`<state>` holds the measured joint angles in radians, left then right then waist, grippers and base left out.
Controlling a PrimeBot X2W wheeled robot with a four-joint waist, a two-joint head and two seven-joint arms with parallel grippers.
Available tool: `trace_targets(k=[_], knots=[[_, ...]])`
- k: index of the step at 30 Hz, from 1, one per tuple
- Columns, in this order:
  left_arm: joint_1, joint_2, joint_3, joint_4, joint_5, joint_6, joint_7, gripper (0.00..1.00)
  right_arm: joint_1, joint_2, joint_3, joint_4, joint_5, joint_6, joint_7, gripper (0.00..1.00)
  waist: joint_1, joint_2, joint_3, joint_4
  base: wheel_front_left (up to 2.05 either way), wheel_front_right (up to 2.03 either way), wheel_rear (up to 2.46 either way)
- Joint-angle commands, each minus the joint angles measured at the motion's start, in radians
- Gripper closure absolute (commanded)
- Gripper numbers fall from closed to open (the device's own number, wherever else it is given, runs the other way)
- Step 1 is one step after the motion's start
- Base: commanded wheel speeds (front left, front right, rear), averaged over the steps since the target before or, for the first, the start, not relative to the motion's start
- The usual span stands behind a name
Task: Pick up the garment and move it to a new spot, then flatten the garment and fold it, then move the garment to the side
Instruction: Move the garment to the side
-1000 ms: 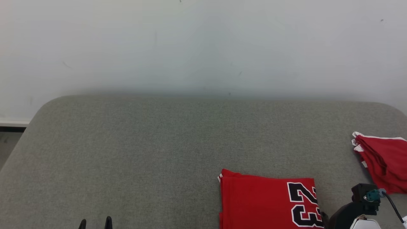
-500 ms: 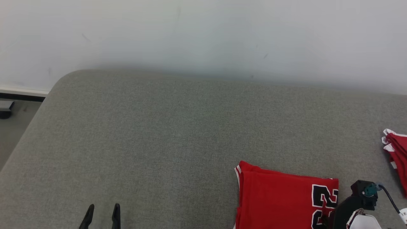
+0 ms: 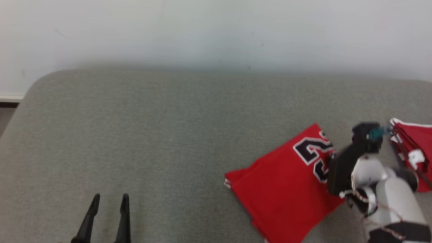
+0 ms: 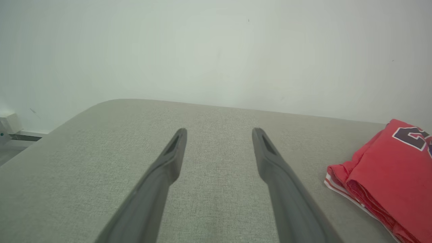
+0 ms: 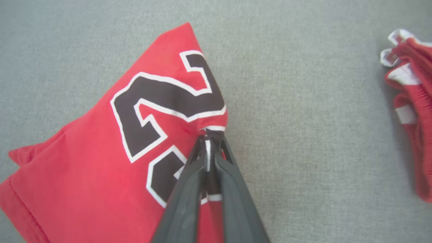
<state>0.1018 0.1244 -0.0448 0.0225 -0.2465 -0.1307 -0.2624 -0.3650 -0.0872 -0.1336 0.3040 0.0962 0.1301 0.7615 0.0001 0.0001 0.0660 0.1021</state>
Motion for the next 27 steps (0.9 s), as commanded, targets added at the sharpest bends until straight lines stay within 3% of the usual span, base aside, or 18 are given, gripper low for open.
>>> trace_targets(k=[1, 8, 16, 19, 27], knots=[[-0.03, -0.01, -0.007, -0.018, 0.004, 0.002, -0.002, 0.0, -0.047, -0.025, 0.007, -0.002, 0.008, 0.001, 0.014, 1.0, -0.0001, -0.0001, 0.066, -0.07, 0.0, 0.0, 0.0], [-0.077, -0.025, -0.029, -0.059, 0.006, 0.002, -0.002, 0.0, -0.215, -0.133, 0.003, -0.033, 0.029, 0.001, 0.069, 1.0, -0.0001, -0.0001, 0.155, -0.158, 0.0, 0.0, 0.0], [-0.117, 0.018, -0.038, -0.058, 0.006, 0.002, -0.002, 0.0, -0.275, -0.257, -0.066, -0.134, 0.003, 0.001, 0.149, 1.0, -0.0001, -0.0001, 0.231, -0.227, 0.0, 0.0, 0.0], [-0.134, 0.036, -0.047, -0.059, 0.008, 0.002, -0.002, 0.0, -0.283, -0.293, -0.102, -0.157, -0.033, 0.001, 0.129, 1.0, -0.0001, -0.0001, 0.259, -0.236, 0.0, 0.0, 0.0], [-0.173, 0.087, -0.097, -0.063, 0.01, 0.002, -0.002, 0.0, -0.331, -0.355, -0.183, -0.062, -0.195, 0.001, -0.027, 1.0, -0.0001, -0.0001, 0.348, -0.222, 0.0, 0.0, 0.0]])
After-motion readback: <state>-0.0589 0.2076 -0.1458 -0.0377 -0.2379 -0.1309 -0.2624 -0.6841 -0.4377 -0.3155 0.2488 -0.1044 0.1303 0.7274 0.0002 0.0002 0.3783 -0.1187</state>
